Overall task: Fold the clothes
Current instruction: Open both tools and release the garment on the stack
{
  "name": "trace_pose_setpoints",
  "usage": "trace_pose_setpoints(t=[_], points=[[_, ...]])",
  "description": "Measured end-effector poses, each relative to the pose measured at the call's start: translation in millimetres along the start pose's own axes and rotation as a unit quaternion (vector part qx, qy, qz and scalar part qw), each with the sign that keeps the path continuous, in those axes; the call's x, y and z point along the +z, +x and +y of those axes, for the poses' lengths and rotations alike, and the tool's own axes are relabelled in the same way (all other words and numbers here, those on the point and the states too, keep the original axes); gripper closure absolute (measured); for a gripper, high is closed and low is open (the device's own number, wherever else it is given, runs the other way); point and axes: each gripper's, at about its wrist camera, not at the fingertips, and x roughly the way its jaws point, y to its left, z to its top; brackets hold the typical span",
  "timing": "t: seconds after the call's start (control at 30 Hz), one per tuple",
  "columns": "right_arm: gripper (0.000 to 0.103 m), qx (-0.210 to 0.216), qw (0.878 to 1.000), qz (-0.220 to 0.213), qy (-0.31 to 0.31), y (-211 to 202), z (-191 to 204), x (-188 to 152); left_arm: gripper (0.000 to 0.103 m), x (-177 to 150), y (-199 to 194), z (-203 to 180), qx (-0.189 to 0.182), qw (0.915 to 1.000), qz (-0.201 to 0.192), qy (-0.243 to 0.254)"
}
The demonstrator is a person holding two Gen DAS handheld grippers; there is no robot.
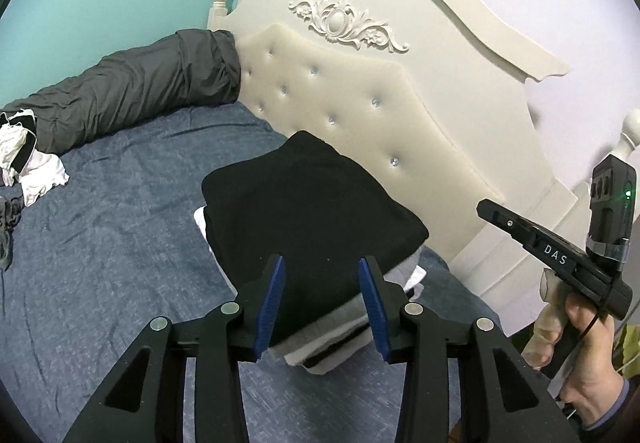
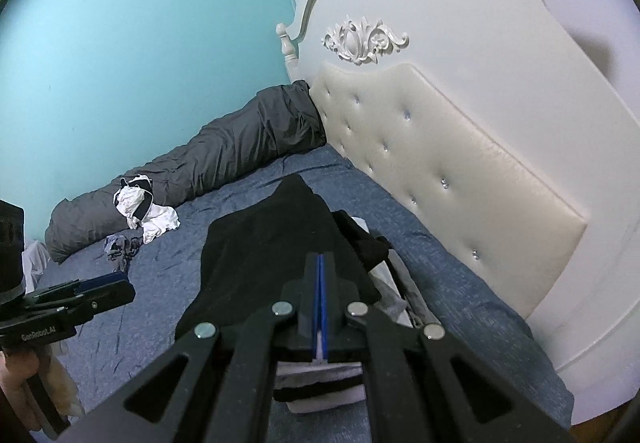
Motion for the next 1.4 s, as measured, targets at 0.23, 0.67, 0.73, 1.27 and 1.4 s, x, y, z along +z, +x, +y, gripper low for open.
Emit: trace_pose_setpoints(t=[0.23,0.67,0.73,1.27,1.4], points=[[0.102,-0.006,1.000,0.002,0.004,-21,8,-8,0.052,-8,-23,-6,-0.003,1.0000,-0.008,0.002],[0.089,-0.025,1.000,-0.003,0.012,-58,17,-23,0.039,-19,-63,-16,-0.008,0.9997,-0.022,0.012],[0.089,-0.028,1.000,-0.004,0.010,-63,21,-26,0.038,-22,-68,-17,-0.005,0.9996,-0.022,0.015],[0.054,-0.047,0.999,-0.013,0.005,-99,37,-43,0.028,-40,-97,-18,-0.003,0.9994,-0.029,0.019],[0.045,-0.053,0.999,-0.012,0.000,-107,45,-49,0.024,-44,-105,-18,-0.002,0.9994,-0.030,0.019]])
